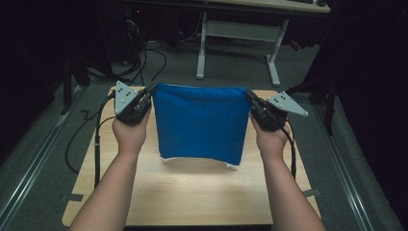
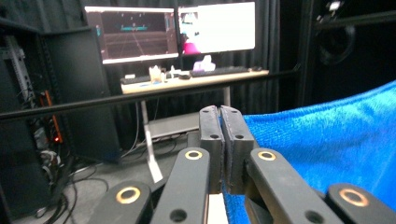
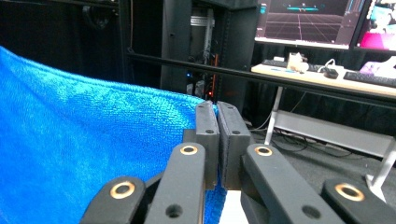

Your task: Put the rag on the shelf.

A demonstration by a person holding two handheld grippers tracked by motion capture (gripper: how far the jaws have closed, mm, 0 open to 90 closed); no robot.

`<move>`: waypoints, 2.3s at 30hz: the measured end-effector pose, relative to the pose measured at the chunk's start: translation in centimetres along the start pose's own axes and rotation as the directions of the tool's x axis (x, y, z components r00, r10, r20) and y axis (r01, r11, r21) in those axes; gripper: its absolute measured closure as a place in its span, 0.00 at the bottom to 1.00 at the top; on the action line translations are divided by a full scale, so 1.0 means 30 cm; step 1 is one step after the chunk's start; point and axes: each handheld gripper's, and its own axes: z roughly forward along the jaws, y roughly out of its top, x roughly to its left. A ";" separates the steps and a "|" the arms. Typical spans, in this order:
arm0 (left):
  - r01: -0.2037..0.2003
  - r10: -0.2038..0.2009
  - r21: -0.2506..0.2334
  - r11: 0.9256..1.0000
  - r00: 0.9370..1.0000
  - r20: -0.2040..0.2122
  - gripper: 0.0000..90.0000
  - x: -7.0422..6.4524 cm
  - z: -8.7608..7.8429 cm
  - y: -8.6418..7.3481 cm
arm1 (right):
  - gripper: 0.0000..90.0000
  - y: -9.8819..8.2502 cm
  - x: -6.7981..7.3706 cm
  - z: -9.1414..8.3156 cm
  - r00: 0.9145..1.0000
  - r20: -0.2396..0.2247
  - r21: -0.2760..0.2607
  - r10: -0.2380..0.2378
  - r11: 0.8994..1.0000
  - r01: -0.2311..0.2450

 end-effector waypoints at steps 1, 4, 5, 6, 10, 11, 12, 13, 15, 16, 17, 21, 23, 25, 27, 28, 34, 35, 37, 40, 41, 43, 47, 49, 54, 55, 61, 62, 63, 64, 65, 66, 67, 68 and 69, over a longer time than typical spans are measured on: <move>-0.002 0.002 0.006 1.000 1.000 -0.003 0.99 0.007 0.015 -0.001 | 0.99 0.000 0.000 0.000 1.000 0.000 0.000 0.000 1.000 0.000; 0.001 0.000 0.039 0.999 1.000 -0.015 0.99 0.026 0.064 -0.001 | 0.99 0.013 -0.020 0.042 1.000 0.005 0.014 0.005 1.000 -0.005; 0.000 0.001 0.040 0.999 1.000 -0.019 0.99 0.031 0.076 -0.001 | 0.99 0.017 -0.023 0.053 1.000 0.007 0.023 0.005 1.000 -0.005; -0.002 0.003 0.045 0.999 1.000 -0.023 0.99 0.037 0.087 0.002 | 0.99 0.025 -0.030 0.076 1.000 0.012 0.027 -0.005 1.000 0.005; -0.018 0.020 0.060 0.998 0.999 -0.033 0.99 0.051 0.135 0.016 | 0.99 0.034 -0.046 0.114 1.000 0.023 0.039 -0.005 0.999 0.004; -0.018 0.020 0.060 0.998 0.999 -0.033 0.99 0.051 0.135 0.016 | 0.99 0.034 -0.046 0.114 1.000 0.023 0.039 -0.005 0.999 0.004; -0.015 0.017 0.062 0.998 0.999 -0.035 0.98 0.054 0.144 0.021 | 0.99 0.036 -0.054 0.133 1.000 0.027 0.052 0.001 0.999 -0.002; -0.016 0.019 0.064 0.998 0.999 -0.035 0.98 0.057 0.151 0.026 | 0.99 0.036 -0.054 0.133 1.000 0.027 0.052 0.001 0.999 -0.002; -0.027 0.029 0.060 0.998 0.999 -0.045 0.98 0.060 0.168 0.032 | 0.99 0.040 -0.064 0.154 0.999 0.034 0.055 -0.009 0.998 0.007; -0.031 0.034 0.069 0.997 0.998 -0.048 0.98 0.061 0.178 0.033 | 0.99 0.041 -0.068 0.160 0.999 0.036 0.059 -0.005 0.998 0.003; -0.034 0.038 0.078 0.996 0.998 -0.053 0.98 0.063 0.188 0.031 | 0.99 0.043 -0.073 0.169 0.999 0.038 0.064 -0.011 0.998 0.009; -0.037 0.049 0.157 0.987 0.996 -0.072 0.98 0.085 0.243 -0.006 | 0.99 0.034 -0.081 0.223 0.999 0.041 0.113 -0.030 0.993 0.025; -0.020 0.036 0.202 0.979 0.996 -0.076 0.98 0.097 0.265 -0.035 | 0.99 0.027 -0.081 0.233 0.999 0.041 0.121 -0.034 0.992 0.029; -0.026 0.045 0.242 0.970 0.996 -0.075 0.98 0.096 0.280 -0.067 | 0.99 0.004 -0.085 0.254 0.999 0.039 0.152 -0.037 0.988 0.030; 0.007 0.011 0.274 0.962 0.998 -0.066 0.98 0.099 0.287 -0.122 | 0.99 -0.042 -0.094 0.275 0.999 0.037 0.187 -0.026 0.982 0.019; 0.014 0.004 0.284 0.959 0.998 -0.062 0.98 0.099 0.288 -0.141 | 0.99 -0.060 -0.096 0.280 0.999 0.032 0.198 -0.023 0.980 0.016; 0.032 -0.021 0.343 0.939 0.999 -0.036 0.98 0.094 0.288 -0.233 | 0.98 -0.139 -0.101 0.295 1.000 0.016 0.251 -0.007 0.968 0.003; 0.032 -0.022 0.358 0.933 0.999 -0.031 0.98 0.091 0.289 -0.249 | 0.98 -0.150 -0.103 0.296 1.000 0.014 0.255 0.001 0.967 -0.005; 0.040 -0.036 0.376 0.926 0.999 -0.018 0.98 0.086 0.287 -0.280 | 0.98 -0.172 -0.103 0.298 1.000 0.015 0.268 0.006 0.963 -0.010; 0.052 -0.057 0.397 0.916 0.998 0.002 0.98 0.078 0.279 -0.333 | 0.98 -0.216 -0.098 0.300 1.000 0.011 0.287 0.016 0.958 -0.019; 0.052 -0.057 0.397 0.916 0.998 0.002 0.98 0.078 0.279 -0.333 | 0.98 -0.216 -0.098 0.300 1.000 0.011 0.287 0.016 0.958 -0.019; 0.058 -0.072 0.411 0.910 0.997 0.018 0.98 0.074 0.276 -0.355 | 0.98 -0.242 -0.095 0.302 1.000 0.005 0.298 0.026 0.954 -0.026; 0.068 -0.092 0.415 0.907 0.995 0.040 0.98 0.065 0.264 -0.395 | 0.98 -0.283 -0.084 0.297 1.000 -0.006 0.315 0.030 0.949 -0.027; 0.067 -0.092 0.416 0.907 0.995 0.041 0.98 0.065 0.261 -0.401 | 0.98 -0.290 -0.083 0.297 0.999 -0.009 0.315 0.031 0.949 -0.027; 0.074 -0.110 0.427 0.901 0.992 0.058 0.98 0.060 0.249 -0.434 | 0.98 -0.319 -0.076 0.297 0.999 -0.020 0.334 0.031 0.942 -0.023; 0.071 -0.107 0.428 0.901 0.992 0.061 0.98 0.057 0.247 -0.440 | 0.98 -0.325 -0.074 0.297 0.999 -0.020 0.336 0.031 0.942 -0.022; 0.080 -0.125 0.451 0.889 0.990 0.071 0.98 0.050 0.240 -0.482 | 0.98 -0.373 -0.073 0.291 0.999 -0.017 0.352 0.051 0.935 -0.041; 0.075 -0.123 0.456 0.887 0.989 0.076 0.98 0.048 0.238 -0.492 | 0.98 -0.385 -0.074 0.289 0.998 -0.018 0.360 0.055 0.932 -0.045; 0.075 -0.123 0.456 0.887 0.989 0.076 0.98 0.048 0.238 -0.492 | 0.98 -0.389 -0.077 0.289 0.998 -0.020 0.358 0.053 0.933 -0.042; 0.083 -0.130 0.455 0.887 0.989 0.075 0.98 0.047 0.235 -0.501 | 0.98 -0.393 -0.077 0.287 0.998 -0.020 0.356 0.058 0.933 -0.047; 0.083 -0.130 0.455 0.887 0.989 0.075 0.98 0.047 0.235 -0.501 | 0.98 -0.393 -0.077 0.287 0.998 -0.020 0.356 0.058 0.933 -0.047; 0.087 -0.135 0.455 0.886 0.988 0.075 0.98 0.046 0.235 -0.506 | 0.98 -0.397 -0.080 0.285 0.998 -0.020 0.352 0.062 0.935 -0.051; 0.084 -0.132 0.458 0.885 0.988 0.074 0.98 0.045 0.234 -0.512 | 0.98 -0.410 -0.083 0.282 0.997 -0.019 0.356 0.072 0.932 -0.061; 0.086 -0.136 0.463 0.882 0.988 0.075 0.98 0.043 0.232 -0.521 | 0.98 -0.416 -0.084 0.281 0.997 -0.019 0.361 0.072 0.931 -0.061; 0.086 -0.135 0.465 0.881 0.988 0.074 0.98 0.041 0.231 -0.526 | 0.98 -0.422 -0.084 0.280 0.997 -0.017 0.368 0.074 0.928 -0.063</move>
